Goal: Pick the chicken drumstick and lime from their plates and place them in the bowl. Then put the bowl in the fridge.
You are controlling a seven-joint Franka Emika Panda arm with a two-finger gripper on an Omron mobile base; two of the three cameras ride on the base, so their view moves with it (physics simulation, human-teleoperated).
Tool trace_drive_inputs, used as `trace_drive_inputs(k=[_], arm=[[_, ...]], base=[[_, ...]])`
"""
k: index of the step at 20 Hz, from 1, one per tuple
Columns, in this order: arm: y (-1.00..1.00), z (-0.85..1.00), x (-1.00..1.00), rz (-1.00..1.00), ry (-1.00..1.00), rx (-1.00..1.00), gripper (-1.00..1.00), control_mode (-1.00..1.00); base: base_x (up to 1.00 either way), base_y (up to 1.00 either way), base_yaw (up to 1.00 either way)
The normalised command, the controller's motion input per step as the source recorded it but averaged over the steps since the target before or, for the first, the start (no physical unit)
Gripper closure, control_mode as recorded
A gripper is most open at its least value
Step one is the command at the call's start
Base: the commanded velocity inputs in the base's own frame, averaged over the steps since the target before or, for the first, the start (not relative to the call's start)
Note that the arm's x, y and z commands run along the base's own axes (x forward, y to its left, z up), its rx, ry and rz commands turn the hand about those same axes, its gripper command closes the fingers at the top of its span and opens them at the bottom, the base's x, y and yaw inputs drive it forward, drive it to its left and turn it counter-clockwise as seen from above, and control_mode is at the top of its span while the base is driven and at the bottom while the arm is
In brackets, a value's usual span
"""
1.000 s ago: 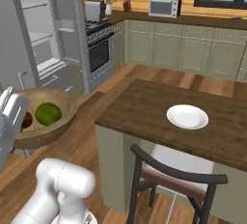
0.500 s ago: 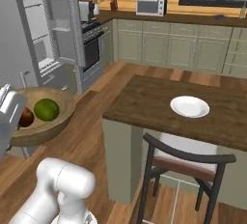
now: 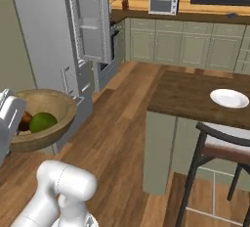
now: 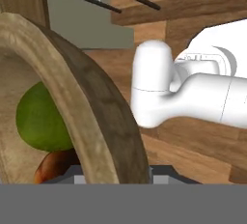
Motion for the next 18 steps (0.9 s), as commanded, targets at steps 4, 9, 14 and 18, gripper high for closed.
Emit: trace_drive_inputs(k=[4,9,14,18], arm=[[0.0,0.0,0.0,0.0,0.0,0.0,1.0,1.0],[0.0,0.0,0.0,0.0,0.0,0.0,1.0,1.0],[0.0,0.0,0.0,0.0,0.0,0.0,1.0,1.0],[0.0,0.0,0.0,0.0,0.0,0.0,1.0,1.0]], base=[[0.5,0.73,-0.19],[0.98,-0.02,-0.17],[1.0,0.01,-0.11],[1.0,-0.04,-0.07]])
